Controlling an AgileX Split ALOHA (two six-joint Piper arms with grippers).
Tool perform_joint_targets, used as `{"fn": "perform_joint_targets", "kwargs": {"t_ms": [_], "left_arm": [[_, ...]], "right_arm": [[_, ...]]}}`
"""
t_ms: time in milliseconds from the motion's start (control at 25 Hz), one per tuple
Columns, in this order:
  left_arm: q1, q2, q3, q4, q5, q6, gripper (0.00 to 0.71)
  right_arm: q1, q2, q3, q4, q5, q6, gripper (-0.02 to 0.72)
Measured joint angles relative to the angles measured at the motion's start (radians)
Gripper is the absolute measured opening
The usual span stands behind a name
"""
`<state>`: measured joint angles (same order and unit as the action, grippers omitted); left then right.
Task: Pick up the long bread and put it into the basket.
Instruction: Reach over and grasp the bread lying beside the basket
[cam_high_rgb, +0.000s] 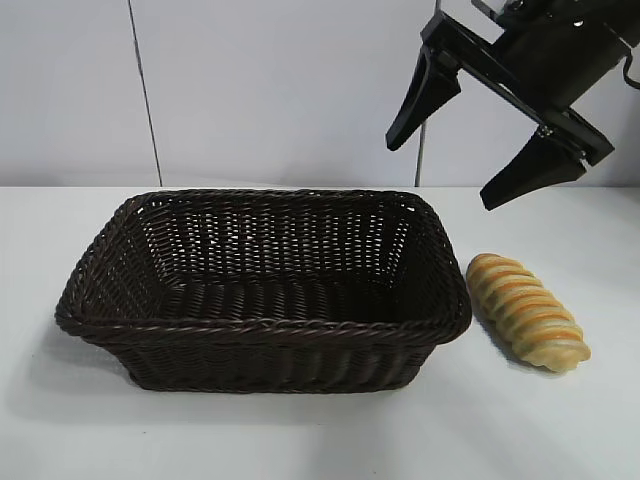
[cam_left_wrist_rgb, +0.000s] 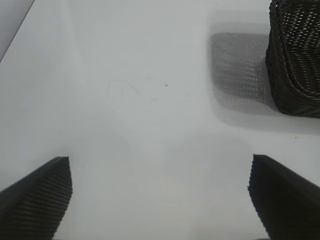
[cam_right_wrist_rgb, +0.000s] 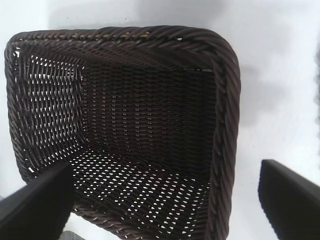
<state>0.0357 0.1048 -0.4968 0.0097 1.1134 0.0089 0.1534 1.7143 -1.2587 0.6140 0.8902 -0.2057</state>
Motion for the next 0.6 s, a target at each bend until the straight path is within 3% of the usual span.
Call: {"fn": "perform_joint_targets", "kwargs": {"t_ms": [280, 400, 480, 600], "left_arm": [[0.000, -0.119, 0.000, 0.000, 0.000, 0.000, 0.694], [0.000, -0.121, 0.007, -0.001, 0.006, 0.000, 0.694], [0.000, -0.121, 0.014, -0.002, 0.009, 0.000, 0.694], [0.000, -0.121, 0.016, -0.002, 0.009, 0.000, 0.694]], "right_arm": [[0.000, 0.000, 0.000, -0.044, 0.000, 0.000, 0.694], [0.000, -0.004, -0.001, -0.097, 0.000, 0.015, 0.694], [0.000, -0.015, -0.011, -0.161, 0.002, 0.049, 0.694], [0.000, -0.036, -0.044, -0.332, 0.022, 0.135, 0.694]]}}
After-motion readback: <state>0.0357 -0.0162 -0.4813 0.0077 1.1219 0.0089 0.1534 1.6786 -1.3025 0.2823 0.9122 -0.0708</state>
